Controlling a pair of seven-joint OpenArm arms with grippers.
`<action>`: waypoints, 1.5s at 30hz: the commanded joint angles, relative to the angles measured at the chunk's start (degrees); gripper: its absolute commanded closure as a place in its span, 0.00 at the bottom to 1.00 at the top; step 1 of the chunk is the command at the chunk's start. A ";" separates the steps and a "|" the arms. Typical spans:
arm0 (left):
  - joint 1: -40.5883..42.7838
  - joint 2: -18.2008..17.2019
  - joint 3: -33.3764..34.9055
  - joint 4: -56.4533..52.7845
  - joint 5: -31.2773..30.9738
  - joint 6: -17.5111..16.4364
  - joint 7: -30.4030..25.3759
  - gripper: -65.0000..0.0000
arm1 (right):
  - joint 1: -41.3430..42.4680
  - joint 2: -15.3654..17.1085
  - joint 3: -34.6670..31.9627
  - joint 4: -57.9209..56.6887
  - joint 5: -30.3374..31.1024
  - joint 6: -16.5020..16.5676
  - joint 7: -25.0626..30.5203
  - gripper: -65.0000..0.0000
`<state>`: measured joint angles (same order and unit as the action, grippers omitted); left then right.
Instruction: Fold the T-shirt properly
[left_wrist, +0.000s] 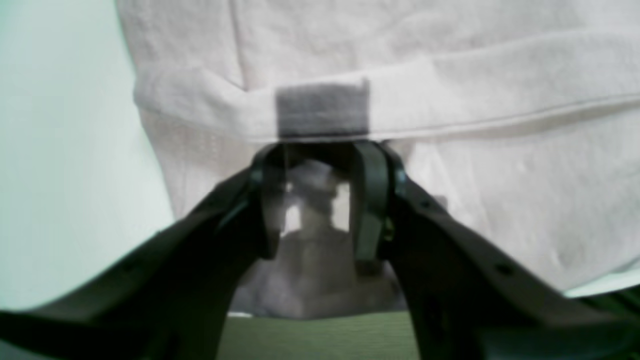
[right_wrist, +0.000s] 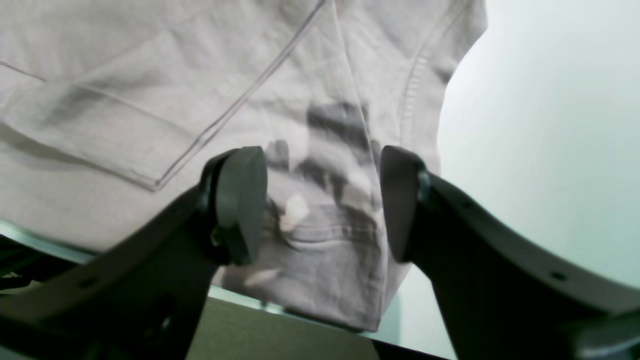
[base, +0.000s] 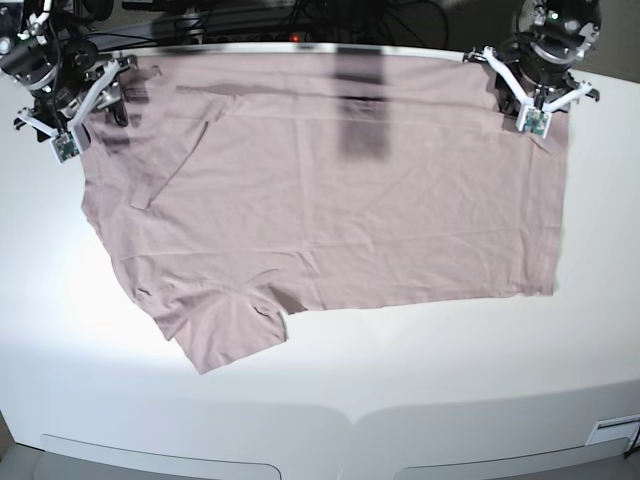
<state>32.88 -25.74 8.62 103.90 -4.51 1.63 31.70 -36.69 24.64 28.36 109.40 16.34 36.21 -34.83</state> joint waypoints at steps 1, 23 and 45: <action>0.44 -0.48 -0.07 0.68 0.59 1.29 0.02 0.67 | -0.13 0.90 0.57 1.20 1.40 -0.28 0.87 0.45; -7.48 -0.44 -0.07 0.63 0.42 2.49 -2.29 0.67 | 5.46 0.59 0.55 1.20 6.43 -0.22 -1.20 0.45; -17.59 7.63 -0.07 -14.99 3.45 1.86 -1.51 0.67 | 9.99 -0.35 0.55 1.20 9.84 1.11 -1.27 0.45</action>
<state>14.74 -17.47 8.73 88.99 -1.43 3.05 26.37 -26.85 23.46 28.42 109.58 25.67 36.93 -37.39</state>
